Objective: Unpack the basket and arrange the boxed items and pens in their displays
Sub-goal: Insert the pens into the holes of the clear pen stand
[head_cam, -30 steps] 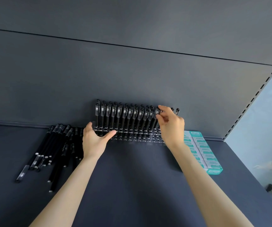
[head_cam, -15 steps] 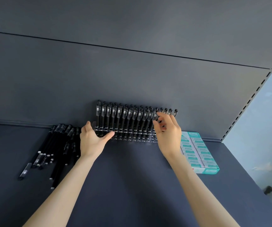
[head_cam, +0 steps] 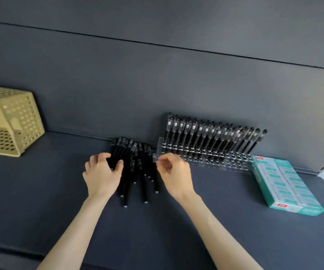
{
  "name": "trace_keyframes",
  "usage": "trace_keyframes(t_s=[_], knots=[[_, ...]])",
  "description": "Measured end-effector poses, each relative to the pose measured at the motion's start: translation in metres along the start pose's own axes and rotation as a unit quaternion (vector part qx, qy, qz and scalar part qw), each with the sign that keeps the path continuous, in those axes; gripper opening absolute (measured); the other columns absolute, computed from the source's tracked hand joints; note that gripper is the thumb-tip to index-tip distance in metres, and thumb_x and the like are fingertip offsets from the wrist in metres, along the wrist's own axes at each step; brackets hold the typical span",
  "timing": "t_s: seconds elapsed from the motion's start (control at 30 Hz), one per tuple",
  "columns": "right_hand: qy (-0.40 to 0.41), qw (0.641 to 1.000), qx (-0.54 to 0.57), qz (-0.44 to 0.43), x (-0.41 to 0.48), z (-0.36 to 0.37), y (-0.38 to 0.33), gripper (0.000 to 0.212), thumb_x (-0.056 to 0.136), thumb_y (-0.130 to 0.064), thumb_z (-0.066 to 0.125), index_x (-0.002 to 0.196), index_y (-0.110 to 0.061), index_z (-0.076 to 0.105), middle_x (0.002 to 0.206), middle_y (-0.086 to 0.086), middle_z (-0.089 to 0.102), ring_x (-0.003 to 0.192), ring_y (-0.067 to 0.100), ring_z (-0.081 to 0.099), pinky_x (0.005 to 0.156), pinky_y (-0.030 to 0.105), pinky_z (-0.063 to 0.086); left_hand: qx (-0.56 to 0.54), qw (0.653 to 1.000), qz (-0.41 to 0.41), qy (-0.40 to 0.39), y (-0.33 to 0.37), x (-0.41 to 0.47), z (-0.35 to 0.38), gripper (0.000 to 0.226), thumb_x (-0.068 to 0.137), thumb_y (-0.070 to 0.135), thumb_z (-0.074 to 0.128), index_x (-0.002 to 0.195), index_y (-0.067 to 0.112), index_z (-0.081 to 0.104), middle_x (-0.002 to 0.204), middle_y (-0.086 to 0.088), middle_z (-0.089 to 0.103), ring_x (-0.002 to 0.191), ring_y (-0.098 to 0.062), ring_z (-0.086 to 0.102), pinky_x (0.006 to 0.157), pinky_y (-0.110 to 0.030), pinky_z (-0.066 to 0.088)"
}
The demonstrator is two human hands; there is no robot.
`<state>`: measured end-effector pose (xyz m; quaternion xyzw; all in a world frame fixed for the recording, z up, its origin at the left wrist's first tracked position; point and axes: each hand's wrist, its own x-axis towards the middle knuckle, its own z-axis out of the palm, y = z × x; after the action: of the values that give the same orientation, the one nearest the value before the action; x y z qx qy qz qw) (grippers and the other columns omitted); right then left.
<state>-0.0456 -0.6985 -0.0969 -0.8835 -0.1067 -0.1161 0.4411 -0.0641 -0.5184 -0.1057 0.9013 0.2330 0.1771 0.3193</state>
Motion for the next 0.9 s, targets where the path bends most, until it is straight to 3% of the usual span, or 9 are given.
trace_keyframes(t_s=[0.17, 0.37, 0.6, 0.73, 0.8, 0.9], knots=[[-0.013, 0.989, -0.143, 0.037, 0.008, 0.060, -0.024, 0.031, 0.092, -0.036, 0.052, 0.116, -0.019, 0.057, 0.111, -0.001, 0.060, 0.107, 0.021, 0.049, 0.084, 0.036, 0.046, 0.028, 0.995, 0.034, -0.086, -0.024, 0.039, -0.014, 0.065, 0.091, 0.050, 0.053, 0.135, 0.003, 0.042, 0.136, -0.018, 0.044, 0.126, -0.035, 0.037, 0.099, -0.046, 0.035], [0.016, 0.963, -0.249, 0.102, 0.022, 0.096, -0.038, 0.049, 0.092, -0.048, 0.048, 0.128, -0.016, 0.049, 0.126, 0.002, 0.052, 0.118, 0.025, 0.041, 0.095, 0.035, 0.033, -0.011, 0.979, 0.089, -0.184, -0.033, 0.070, -0.013, 0.063, 0.090, 0.041, 0.059, 0.135, 0.002, 0.041, 0.135, -0.016, 0.041, 0.126, -0.031, 0.038, 0.097, -0.038, 0.038], [0.042, 0.968, -0.201, 0.146, 0.036, 0.118, -0.045, 0.046, 0.088, -0.044, 0.056, 0.125, -0.015, 0.053, 0.119, 0.001, 0.059, 0.113, 0.025, 0.046, 0.094, 0.035, 0.034, -0.125, 0.961, 0.064, -0.240, -0.044, 0.092, -0.011, 0.065, 0.080, 0.027, 0.075, 0.134, 0.006, 0.045, 0.128, -0.011, 0.053, 0.115, -0.024, 0.054, 0.092, -0.033, 0.046], [0.081, 0.972, -0.137, 0.174, 0.039, 0.118, -0.046, 0.044, 0.085, -0.041, 0.063, 0.119, -0.014, 0.057, 0.104, -0.001, 0.058, 0.108, 0.021, 0.050, 0.094, 0.035, 0.037, -0.146, 0.956, 0.056, -0.250, -0.041, 0.098, -0.012, 0.065, 0.075, 0.024, 0.079, 0.130, 0.007, 0.048, 0.117, -0.003, 0.054, 0.105, -0.017, 0.054, 0.078, -0.021, 0.039], [0.090, 0.976, -0.088, 0.177, 0.038, 0.119, -0.043, 0.041, 0.083, -0.038, 0.067, 0.115, -0.013, 0.059, 0.093, -0.005, 0.053, 0.102, 0.021, 0.053, 0.091, 0.035, 0.042, -0.155, 0.952, 0.052, -0.259, -0.042, 0.103, -0.013, 0.048, 0.073, 0.024, 0.080, 0.111, 0.007, 0.057, 0.103, 0.006, 0.057, 0.091, -0.011, 0.057, 0.068, -0.017, 0.038], [0.100, 0.978, -0.055, 0.174, 0.039, 0.120, -0.043, 0.037, 0.081, -0.035, 0.069, 0.111, -0.014, 0.061, 0.085, -0.009, 0.053, 0.094, 0.019, 0.057, 0.085, 0.034, 0.047, -0.181, 0.948, 0.043, -0.260, -0.046, 0.112, -0.010, 0.024, 0.073, 0.024, 0.079, 0.087, 0.009, 0.066, 0.080, 0.003, 0.068, 0.074, -0.010, 0.064, 0.053, -0.015, 0.040]])
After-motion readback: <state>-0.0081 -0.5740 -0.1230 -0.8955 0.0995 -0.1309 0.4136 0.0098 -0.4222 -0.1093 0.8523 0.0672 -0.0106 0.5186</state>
